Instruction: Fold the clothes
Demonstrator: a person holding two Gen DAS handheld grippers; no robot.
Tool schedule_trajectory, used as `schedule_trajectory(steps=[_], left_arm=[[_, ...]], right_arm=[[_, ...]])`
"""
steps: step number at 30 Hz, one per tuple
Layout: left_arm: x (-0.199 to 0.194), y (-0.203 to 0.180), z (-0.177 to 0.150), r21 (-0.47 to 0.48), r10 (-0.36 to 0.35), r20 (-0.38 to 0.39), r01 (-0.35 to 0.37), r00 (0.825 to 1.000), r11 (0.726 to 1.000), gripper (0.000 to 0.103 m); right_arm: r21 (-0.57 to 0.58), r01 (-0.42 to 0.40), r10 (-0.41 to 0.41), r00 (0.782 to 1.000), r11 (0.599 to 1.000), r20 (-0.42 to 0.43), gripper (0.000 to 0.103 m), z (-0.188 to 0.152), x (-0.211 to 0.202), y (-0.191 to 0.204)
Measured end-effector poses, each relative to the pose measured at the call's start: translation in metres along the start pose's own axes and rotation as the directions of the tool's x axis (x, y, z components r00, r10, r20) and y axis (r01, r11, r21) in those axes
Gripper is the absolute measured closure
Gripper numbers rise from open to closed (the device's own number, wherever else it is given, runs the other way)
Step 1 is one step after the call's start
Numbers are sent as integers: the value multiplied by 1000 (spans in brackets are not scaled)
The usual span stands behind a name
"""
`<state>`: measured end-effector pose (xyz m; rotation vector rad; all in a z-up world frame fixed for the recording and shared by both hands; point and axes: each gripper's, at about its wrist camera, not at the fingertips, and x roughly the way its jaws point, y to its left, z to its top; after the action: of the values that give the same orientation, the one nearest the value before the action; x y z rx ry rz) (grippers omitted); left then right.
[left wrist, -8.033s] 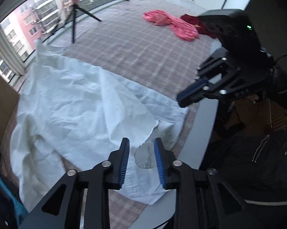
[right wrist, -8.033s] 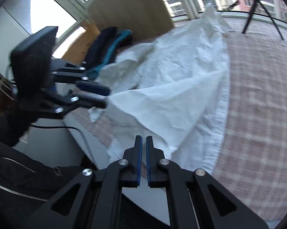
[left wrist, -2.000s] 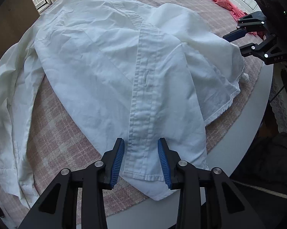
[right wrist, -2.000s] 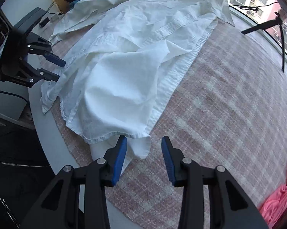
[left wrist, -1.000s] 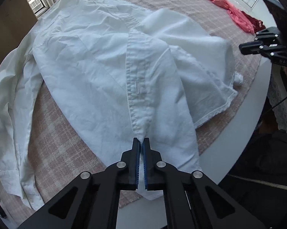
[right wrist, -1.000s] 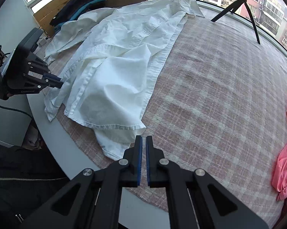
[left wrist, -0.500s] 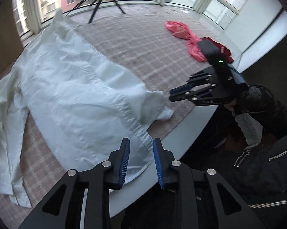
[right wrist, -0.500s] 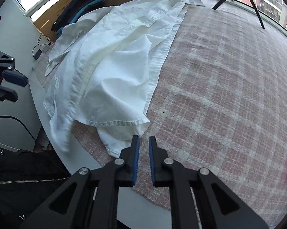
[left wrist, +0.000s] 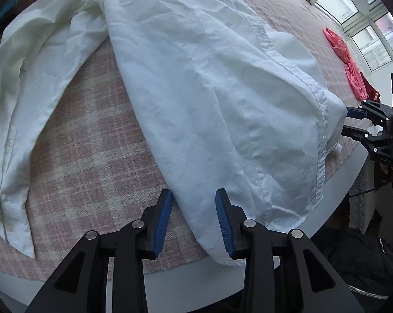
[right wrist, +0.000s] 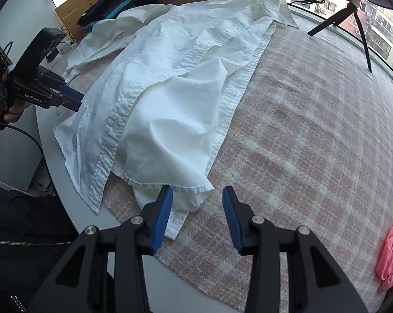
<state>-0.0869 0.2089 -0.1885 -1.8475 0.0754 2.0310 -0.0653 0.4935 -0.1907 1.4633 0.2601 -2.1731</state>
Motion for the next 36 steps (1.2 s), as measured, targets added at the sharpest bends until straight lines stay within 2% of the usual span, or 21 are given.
schedule_trajectory(steps=[2, 6, 8, 11, 14, 16, 19, 25, 26, 27, 32, 36], left_arm=[[-2, 1, -5, 2, 1, -2, -1, 1000, 1000, 68], [-7, 4, -18, -1, -33, 2, 33, 999, 999, 68], [-3, 3, -19, 5, -59, -2, 59, 998, 998, 69], [1, 0, -16, 19, -82, 8, 82, 997, 996, 74], [0, 3, -16, 11, -110, 27, 110, 994, 994, 102], [-2, 8, -17, 3, -140, 38, 140, 989, 990, 101], [-8, 13, -21, 20, -146, 49, 145, 988, 989, 102], [-17, 19, -23, 39, -162, 61, 160, 985, 986, 102], [-19, 18, -22, 43, -164, 62, 162, 985, 986, 102], [-20, 16, -21, 48, -166, 63, 163, 984, 985, 102], [-32, 22, -15, 59, -182, 82, 177, 980, 982, 102], [-53, 28, 0, 44, -214, 131, 210, 968, 977, 102]], right_arm=[[-8, 16, -16, 1000, 1000, -8, 63, 3, 0, 6], [46, 68, -70, 996, 997, 48, 63, 4, -29, 11], [128, 16, -29, 995, 992, 99, 63, 5, -48, 12], [179, -126, 109, 989, 976, 101, 63, 13, -48, 31], [180, -152, 152, 988, 972, 13, 63, 19, -13, 59], [191, -143, 153, 988, 971, -38, 64, 18, 10, 69], [226, -153, 175, 981, 962, -79, 63, 14, 30, 76], [203, -159, 181, 979, 966, -95, 64, 12, 44, 96], [202, -169, 192, 977, 965, -99, 71, 12, 45, 99], [201, -179, 202, 974, 963, -102, 98, 13, 46, 101], [188, -256, 270, 962, 948, -49, 101, 21, 26, 110], [232, -346, 328, 938, 909, 115, 101, 56, -20, 88]])
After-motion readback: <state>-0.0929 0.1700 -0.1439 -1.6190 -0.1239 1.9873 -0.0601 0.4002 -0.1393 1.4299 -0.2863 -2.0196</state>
